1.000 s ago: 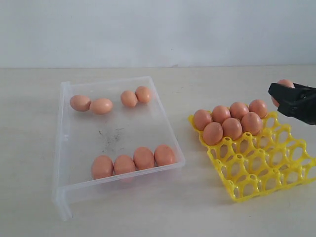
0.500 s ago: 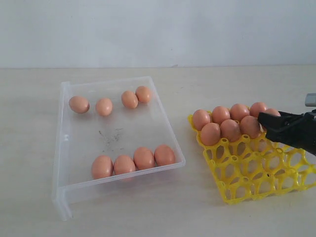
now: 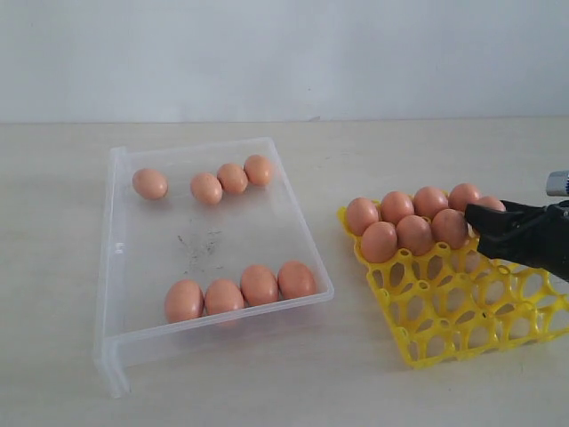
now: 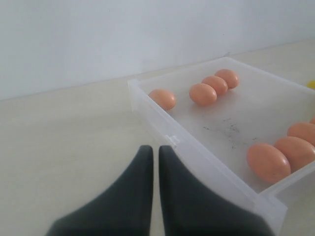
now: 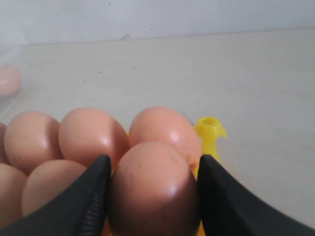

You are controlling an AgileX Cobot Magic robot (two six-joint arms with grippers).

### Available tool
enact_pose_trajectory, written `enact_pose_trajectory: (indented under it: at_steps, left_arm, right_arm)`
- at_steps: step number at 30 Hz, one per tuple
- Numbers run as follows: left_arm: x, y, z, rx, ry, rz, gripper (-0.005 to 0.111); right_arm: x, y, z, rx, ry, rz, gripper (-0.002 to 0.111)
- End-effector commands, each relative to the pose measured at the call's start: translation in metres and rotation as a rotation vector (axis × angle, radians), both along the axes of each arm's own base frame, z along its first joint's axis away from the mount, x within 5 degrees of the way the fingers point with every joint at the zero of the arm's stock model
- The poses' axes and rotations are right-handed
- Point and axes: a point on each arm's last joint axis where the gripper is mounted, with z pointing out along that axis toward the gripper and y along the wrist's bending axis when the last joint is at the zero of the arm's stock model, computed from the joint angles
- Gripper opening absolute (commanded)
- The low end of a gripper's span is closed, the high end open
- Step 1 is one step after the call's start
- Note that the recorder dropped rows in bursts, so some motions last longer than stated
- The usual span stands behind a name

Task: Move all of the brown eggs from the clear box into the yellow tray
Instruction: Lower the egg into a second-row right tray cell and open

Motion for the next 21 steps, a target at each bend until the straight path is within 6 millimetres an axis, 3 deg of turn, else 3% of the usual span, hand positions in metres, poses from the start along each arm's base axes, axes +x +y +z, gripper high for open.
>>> enact_pose_trajectory:
  at_steps: [1, 3, 6, 14, 21]
  left_arm:
    - [0.0, 0.0, -0.001, 0.002, -0.002, -0.005, 0.004]
    - [0.0, 0.0, -0.001, 0.002, -0.002, -0.005, 0.004]
    - [0.0, 0.0, -0.001, 0.002, -0.002, -0.005, 0.004]
    - [0.0, 0.0, -0.001, 0.002, -0.002, -0.005, 0.004]
    - [0.0, 0.0, -0.001, 0.002, -0.002, -0.005, 0.004]
  right_arm:
    - [-0.002, 0.0, -0.003, -0.011, 0.029, 0.019, 0.031]
    - [-0.002, 0.0, -0.004, -0.013, 0.03, 0.025, 0.045]
    - [-0.002, 0.0, -0.003, -0.004, 0.028, 0.026, 0.055]
    - [-0.001, 0.0, 0.007, -0.002, -0.014, 0.019, 0.055]
    - [0.002, -0.001, 0.049, 0.044, -0.114, -0.002, 0.055]
